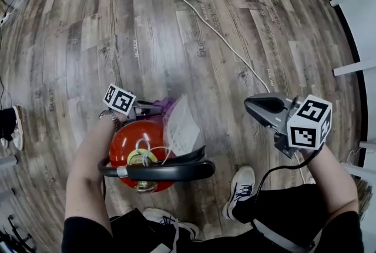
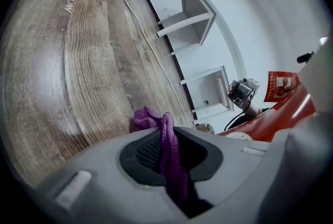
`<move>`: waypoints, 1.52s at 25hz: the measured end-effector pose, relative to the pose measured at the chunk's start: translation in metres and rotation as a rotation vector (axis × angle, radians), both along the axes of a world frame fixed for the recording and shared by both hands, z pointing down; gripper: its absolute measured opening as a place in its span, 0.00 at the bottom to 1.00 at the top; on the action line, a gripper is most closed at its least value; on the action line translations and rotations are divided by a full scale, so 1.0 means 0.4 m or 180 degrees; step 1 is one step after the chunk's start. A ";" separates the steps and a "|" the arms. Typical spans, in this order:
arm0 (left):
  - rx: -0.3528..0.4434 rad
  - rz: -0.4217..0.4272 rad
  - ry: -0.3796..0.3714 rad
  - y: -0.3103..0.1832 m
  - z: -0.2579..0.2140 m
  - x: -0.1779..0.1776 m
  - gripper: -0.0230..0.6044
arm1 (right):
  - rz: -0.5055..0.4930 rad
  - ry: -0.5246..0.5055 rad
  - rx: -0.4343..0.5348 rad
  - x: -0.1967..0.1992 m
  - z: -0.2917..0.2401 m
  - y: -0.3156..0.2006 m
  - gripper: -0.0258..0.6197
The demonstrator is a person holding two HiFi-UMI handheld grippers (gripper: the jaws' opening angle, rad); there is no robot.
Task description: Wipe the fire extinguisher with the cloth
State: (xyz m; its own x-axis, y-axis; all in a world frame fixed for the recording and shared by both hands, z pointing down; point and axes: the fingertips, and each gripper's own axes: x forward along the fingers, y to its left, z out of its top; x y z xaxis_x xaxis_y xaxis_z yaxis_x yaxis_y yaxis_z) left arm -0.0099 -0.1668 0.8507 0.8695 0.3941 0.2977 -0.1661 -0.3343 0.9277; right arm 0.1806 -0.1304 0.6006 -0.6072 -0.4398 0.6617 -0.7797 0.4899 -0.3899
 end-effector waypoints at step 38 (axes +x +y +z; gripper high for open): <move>0.1250 -0.1571 0.2498 0.254 -0.929 -0.274 0.11 | -0.0222 -0.0482 0.0370 -0.190 -0.086 -0.074 0.05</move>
